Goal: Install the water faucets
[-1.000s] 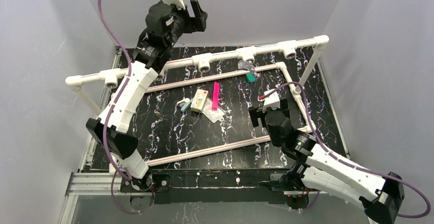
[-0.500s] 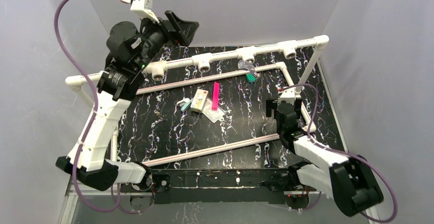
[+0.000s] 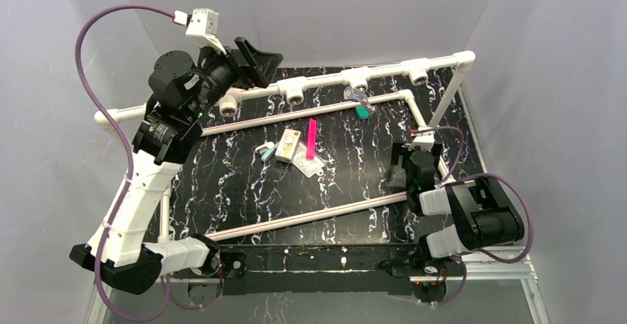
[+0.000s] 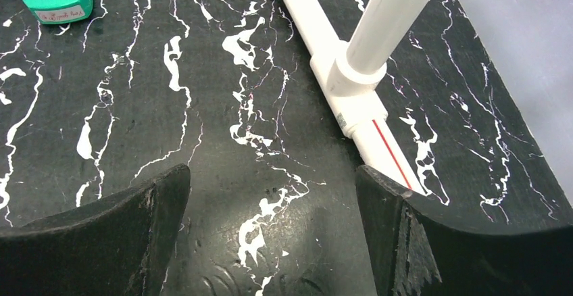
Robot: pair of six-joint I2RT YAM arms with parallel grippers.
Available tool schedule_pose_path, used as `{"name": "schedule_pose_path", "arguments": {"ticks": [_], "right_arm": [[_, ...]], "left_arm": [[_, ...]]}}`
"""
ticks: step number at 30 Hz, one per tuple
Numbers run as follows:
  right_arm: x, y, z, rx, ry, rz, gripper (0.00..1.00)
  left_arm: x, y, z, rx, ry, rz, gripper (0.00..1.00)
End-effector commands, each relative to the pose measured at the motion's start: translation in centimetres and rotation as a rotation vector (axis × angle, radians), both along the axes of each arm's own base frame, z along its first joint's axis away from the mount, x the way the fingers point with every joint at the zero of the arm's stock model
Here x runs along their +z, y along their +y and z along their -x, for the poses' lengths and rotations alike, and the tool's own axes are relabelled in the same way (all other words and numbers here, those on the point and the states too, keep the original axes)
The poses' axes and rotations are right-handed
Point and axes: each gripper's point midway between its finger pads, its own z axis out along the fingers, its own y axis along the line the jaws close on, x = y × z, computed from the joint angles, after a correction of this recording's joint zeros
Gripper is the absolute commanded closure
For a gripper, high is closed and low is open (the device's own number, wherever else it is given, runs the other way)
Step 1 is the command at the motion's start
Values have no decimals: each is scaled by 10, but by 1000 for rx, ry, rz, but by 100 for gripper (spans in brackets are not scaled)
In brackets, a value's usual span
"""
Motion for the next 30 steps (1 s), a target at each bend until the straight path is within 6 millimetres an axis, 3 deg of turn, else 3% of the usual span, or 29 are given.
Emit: {"name": "schedule_pose_path", "arguments": {"ticks": [1,5,7,10,13,16,23,30], "right_arm": [[24,4,-12,48,-150,-50,1],[16,6,-8,96,-155,-73,1],[22,8,-6,138,-207,-86,1],[6,9,-9,141,-123,-88,1],[14,7,-11,145,-168,-84,1],[5,2,-20,105,-103,-97,1],[-2,-2,-27,111,-63,-147,1],[-6,-1,-30,136,-38,-165,1]], "left_arm": [[1,-1,16,-30,-26,-37,19],[-4,-8,21,-52,-27,-66,20],[-9,-10,22,-60,-22,-79,19],[-18,-19,24,-85,-12,-98,19],[-22,-22,29,-97,-12,-114,19],[-20,-21,39,-105,-23,-123,19],[-8,-8,60,-95,-78,-167,20],[14,28,76,14,-155,-201,20]]}}
